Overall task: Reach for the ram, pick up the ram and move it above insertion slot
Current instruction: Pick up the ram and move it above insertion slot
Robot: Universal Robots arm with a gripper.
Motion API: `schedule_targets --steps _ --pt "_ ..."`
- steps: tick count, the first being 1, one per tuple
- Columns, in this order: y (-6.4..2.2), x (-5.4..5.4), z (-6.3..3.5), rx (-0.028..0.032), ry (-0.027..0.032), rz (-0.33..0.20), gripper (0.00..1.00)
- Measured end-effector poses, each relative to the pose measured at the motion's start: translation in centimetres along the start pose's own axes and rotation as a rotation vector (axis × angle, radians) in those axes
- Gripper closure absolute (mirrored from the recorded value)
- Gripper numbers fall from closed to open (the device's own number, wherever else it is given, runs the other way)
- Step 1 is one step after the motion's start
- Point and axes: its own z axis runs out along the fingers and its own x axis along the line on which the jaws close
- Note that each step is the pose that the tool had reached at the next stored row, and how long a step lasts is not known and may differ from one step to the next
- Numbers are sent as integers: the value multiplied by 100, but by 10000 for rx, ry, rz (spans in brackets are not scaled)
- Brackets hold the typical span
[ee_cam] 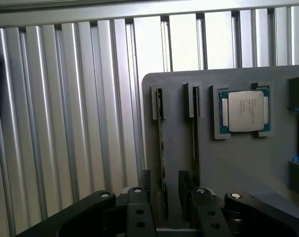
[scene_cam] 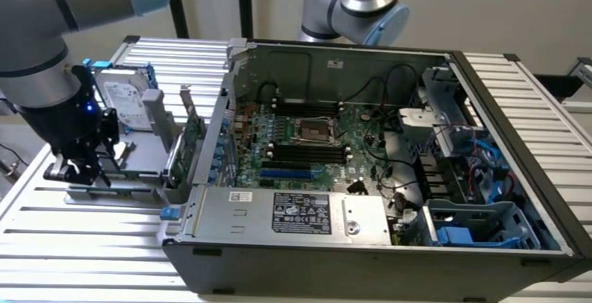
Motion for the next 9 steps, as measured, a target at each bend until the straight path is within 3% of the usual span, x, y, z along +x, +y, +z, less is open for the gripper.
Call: schedule_targets --steps 9 --pt "-2 1 159 0 2 -115 64"
